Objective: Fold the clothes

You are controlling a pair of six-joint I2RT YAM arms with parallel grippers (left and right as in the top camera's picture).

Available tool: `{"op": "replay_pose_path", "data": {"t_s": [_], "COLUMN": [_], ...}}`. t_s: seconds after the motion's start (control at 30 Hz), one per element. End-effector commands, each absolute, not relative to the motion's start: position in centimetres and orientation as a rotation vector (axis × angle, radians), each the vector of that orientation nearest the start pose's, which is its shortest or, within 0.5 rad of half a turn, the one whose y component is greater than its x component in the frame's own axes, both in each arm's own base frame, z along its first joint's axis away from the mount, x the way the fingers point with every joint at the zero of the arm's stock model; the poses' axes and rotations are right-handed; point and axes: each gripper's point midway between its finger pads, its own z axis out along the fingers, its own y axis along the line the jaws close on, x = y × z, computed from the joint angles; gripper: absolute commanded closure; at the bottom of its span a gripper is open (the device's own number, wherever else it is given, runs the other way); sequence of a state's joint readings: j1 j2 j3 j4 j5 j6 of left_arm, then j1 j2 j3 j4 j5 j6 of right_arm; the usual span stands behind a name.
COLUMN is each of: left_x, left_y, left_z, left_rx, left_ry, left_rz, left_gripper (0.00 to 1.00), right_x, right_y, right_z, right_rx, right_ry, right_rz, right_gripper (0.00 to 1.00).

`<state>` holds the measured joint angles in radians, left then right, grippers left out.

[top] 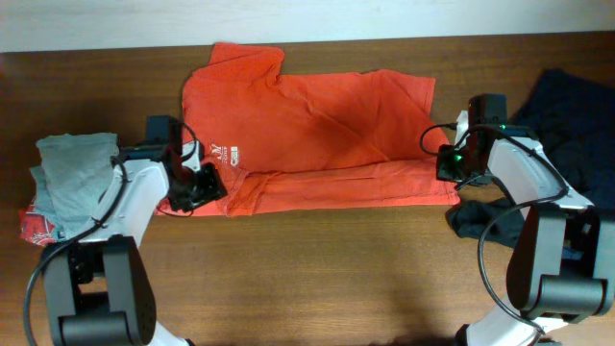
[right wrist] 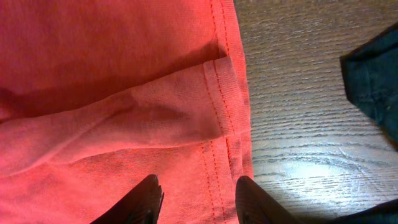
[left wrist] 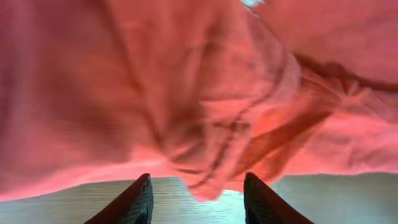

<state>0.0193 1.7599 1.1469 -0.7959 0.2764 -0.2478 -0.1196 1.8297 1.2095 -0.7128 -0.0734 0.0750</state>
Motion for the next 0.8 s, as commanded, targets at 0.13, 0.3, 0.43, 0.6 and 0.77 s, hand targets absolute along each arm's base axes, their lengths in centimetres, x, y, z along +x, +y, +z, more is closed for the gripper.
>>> {"op": "replay_pose_path", "data": {"t_s": [0.13, 0.3, 0.43, 0.6, 0.77], "left_x": [33.4, 33.0, 32.9, 33.1, 33.4], "left_y": [-6.8, -7.1, -6.6, -3.9, -3.9], "left_z": [2.6, 1.6, 1.5, 2.9, 3.3], "left_rx": [-0.244, -0.242, -0.246, -0.256, -0.253], "left_ry": [3.028, 3.060, 3.067, 3.071, 3.052], "left_rz": [-0.433, -0.425, -0.383, -0.140, -0.140], "left_gripper": [0.53, 0.53, 0.53, 0.47, 0.47], "right_x": [37.6, 37.7, 37.7, 37.7, 37.7], "right_y": [-3.2, -3.2, -3.2, -3.2, -3.2], "right_z": [3.2, 3.2, 3.2, 3.2, 3.2], "right_rx": [0.273, 0.273, 0.273, 0.273, 0.273], "right_ry": [2.901, 2.901, 2.900, 2.899, 2.900], "right_rz": [0.103, 0.103, 0.103, 0.103, 0.103], "right_gripper": [0.55, 0.55, 0.55, 0.55, 0.55]}}
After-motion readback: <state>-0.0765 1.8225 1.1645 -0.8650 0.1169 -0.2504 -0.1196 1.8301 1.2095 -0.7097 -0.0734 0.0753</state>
